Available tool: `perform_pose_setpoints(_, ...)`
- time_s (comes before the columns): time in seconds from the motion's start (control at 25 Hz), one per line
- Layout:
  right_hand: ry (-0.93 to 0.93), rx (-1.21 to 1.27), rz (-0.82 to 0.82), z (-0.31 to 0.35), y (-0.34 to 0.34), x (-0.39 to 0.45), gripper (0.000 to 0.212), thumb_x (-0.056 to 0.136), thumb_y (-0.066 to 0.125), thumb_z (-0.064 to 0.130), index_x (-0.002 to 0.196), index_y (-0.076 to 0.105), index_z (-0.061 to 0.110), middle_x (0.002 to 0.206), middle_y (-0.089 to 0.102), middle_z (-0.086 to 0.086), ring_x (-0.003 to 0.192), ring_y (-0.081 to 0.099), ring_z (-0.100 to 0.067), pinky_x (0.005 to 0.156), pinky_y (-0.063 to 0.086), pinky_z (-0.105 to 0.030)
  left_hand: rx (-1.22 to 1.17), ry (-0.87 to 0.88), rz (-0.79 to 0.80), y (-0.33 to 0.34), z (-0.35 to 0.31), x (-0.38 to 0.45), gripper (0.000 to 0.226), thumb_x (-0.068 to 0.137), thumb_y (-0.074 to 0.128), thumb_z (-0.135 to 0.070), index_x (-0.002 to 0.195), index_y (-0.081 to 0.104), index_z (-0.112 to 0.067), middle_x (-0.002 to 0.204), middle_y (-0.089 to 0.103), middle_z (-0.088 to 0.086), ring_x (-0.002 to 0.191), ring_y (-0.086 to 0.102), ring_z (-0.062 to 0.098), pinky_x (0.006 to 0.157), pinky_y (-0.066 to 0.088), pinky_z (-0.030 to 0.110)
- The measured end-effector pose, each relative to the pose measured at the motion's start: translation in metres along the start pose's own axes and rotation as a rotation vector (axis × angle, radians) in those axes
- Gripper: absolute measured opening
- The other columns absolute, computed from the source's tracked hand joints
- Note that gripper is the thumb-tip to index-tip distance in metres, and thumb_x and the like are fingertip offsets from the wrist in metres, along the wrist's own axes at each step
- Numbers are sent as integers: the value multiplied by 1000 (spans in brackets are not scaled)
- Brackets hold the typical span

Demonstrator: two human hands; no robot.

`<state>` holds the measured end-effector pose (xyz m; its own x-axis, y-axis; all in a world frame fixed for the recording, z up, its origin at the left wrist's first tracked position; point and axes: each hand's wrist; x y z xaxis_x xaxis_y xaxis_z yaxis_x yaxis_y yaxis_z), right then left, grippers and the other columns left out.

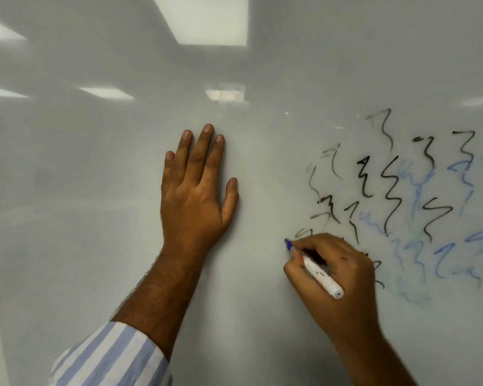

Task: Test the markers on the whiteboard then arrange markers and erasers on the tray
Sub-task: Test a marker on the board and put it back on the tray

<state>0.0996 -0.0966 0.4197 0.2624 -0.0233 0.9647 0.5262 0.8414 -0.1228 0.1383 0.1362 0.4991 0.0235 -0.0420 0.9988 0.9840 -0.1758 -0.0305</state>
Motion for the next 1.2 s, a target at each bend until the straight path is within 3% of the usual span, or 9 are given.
perform_pose_setpoints(0.2,97,25,-211,-19,-5,-33,21,91,72,10,109,78,0,96,76,-3,85,73,-12,71,61,-29,-6,-18,4,1,0,-17,67,106,54,-39,165,34,-14,174,28,6,163,18,30,130,20,56)
perform_pose_setpoints(0.32,-14,-75,-108,-20,1,-39,23,91,72,6,112,78,-3,98,77,-7,86,73,-19,75,62,-36,-6,-42,1,2,-2,-22,67,106,54,-39,165,34,-14,173,29,7,163,19,31,130,21,57)
perform_pose_setpoints(0.48,13,-134,-176,-25,-5,-43,19,92,70,6,106,78,-4,93,76,-8,79,72,-22,71,61,-38,-20,-50,10,1,-4,-28,67,106,53,-38,165,34,-12,173,29,8,163,19,32,131,19,56)
perform_pose_setpoints(0.64,139,40,61,-6,-7,-37,15,85,72,11,97,83,13,85,76,9,73,71,-7,64,59,-32,-8,-47,16,1,-5,-36,67,105,54,-37,164,34,-11,173,28,9,162,19,33,131,18,56)
perform_pose_setpoints(0.76,69,77,-66,0,-3,3,18,92,72,10,107,81,7,92,77,2,79,71,-7,70,58,-24,-12,-44,26,0,-5,-44,68,104,57,-36,164,35,-11,173,28,9,163,19,32,130,20,57)
perform_pose_setpoints(0.84,-59,21,-46,10,9,37,21,96,70,10,114,79,5,98,77,-2,82,69,-9,77,56,-19,-22,-39,38,0,-4,-49,68,104,56,-37,164,35,-11,173,28,9,163,18,32,130,20,57)
perform_pose_setpoints(0.96,-136,-34,159,24,21,68,23,91,69,15,110,82,12,95,78,1,80,70,-10,74,58,-26,-25,-37,55,-1,-2,-54,69,104,55,-38,164,35,-11,173,28,9,163,18,32,130,21,57)
perform_pose_setpoints(1.2,-78,-61,172,17,4,53,22,86,67,19,100,83,15,85,77,4,72,70,-10,67,59,-30,-16,-19,56,-2,-1,-57,68,104,56,-38,163,37,-10,172,30,10,162,20,33,130,21,56)
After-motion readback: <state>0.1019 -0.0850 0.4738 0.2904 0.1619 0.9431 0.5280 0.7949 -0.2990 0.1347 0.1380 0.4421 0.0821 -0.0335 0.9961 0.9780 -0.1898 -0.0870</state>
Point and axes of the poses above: each hand's wrist, its own x-axis towards the middle knuckle, its own y-axis out of the palm, z = x × y
